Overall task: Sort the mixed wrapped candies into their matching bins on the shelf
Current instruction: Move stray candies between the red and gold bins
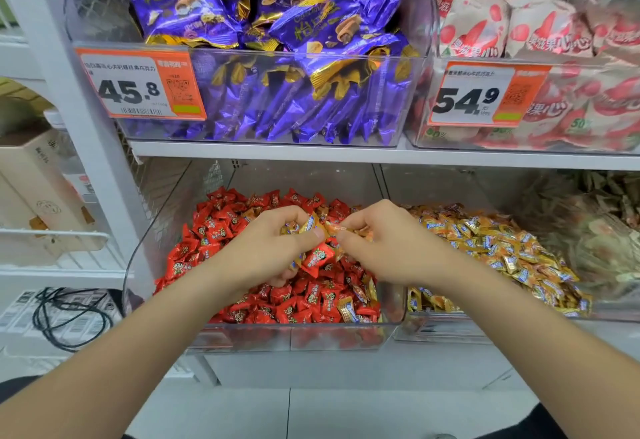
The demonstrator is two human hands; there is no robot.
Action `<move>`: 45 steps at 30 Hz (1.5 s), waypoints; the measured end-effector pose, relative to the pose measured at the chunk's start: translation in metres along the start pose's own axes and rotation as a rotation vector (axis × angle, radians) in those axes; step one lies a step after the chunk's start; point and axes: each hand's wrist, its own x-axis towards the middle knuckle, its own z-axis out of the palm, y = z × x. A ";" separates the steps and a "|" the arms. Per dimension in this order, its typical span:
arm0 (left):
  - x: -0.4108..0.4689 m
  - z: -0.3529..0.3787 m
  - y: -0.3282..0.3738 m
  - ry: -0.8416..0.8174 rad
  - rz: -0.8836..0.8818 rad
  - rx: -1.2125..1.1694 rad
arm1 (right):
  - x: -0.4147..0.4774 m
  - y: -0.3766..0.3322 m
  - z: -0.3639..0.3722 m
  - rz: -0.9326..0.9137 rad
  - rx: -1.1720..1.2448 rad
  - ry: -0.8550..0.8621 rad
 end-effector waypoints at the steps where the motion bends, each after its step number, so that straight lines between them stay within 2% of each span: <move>1: 0.000 0.002 0.001 0.018 -0.021 -0.042 | -0.001 -0.001 0.003 0.011 0.024 0.013; 5: 0.000 0.009 0.004 0.069 -0.134 -0.171 | -0.003 -0.006 0.013 0.021 -0.022 0.029; 8: 0.002 0.010 0.005 0.093 -0.148 -0.224 | -0.006 -0.009 0.015 0.052 -0.075 0.045; 12: 0.001 0.013 0.005 0.156 -0.039 -0.125 | -0.012 -0.015 0.015 0.078 -0.105 0.166; 15: 0.000 0.011 0.004 0.260 0.113 0.004 | -0.010 -0.013 0.012 0.051 -0.116 0.241; 17: -0.002 0.011 0.004 0.322 0.266 0.145 | -0.007 -0.011 0.009 0.076 -0.020 0.227; 19: -0.008 0.016 0.009 0.343 0.404 0.280 | -0.010 -0.011 0.002 0.134 0.249 0.197; 21: -0.016 0.029 0.018 0.346 0.483 0.332 | -0.020 -0.007 -0.015 0.208 0.473 0.216; 22: -0.020 0.037 0.024 0.347 0.495 0.325 | -0.026 -0.001 -0.025 0.236 0.479 0.236; 23: -0.023 0.045 0.029 0.335 0.494 0.309 | -0.033 0.008 -0.037 0.257 0.422 0.263; 25: -0.025 0.063 0.041 0.273 0.503 0.315 | -0.045 0.038 -0.056 0.299 0.118 0.308; 27: -0.023 0.082 0.057 0.139 0.516 0.410 | -0.053 0.072 -0.067 0.322 -0.117 0.332; 30: -0.013 0.117 0.083 -0.005 0.485 0.537 | -0.061 0.117 -0.072 0.236 -0.225 0.304; 33: 0.016 0.157 0.092 0.069 0.480 0.649 | -0.072 0.144 -0.076 0.170 -0.252 0.165; 35: 0.040 0.180 0.089 0.108 0.442 0.723 | -0.080 0.157 -0.082 0.182 -0.203 0.160; 37: 0.060 0.193 0.082 0.007 0.355 0.762 | -0.087 0.166 -0.089 0.196 -0.164 0.225; 40: 0.070 0.199 0.075 -0.256 0.298 0.857 | -0.095 0.167 -0.098 0.236 -0.067 0.330; 42: 0.064 0.194 0.070 -0.254 0.403 0.986 | -0.098 0.158 -0.099 0.234 0.000 0.376; 45: 0.037 0.171 0.067 -0.058 0.683 1.061 | -0.096 0.129 -0.094 0.185 0.061 0.364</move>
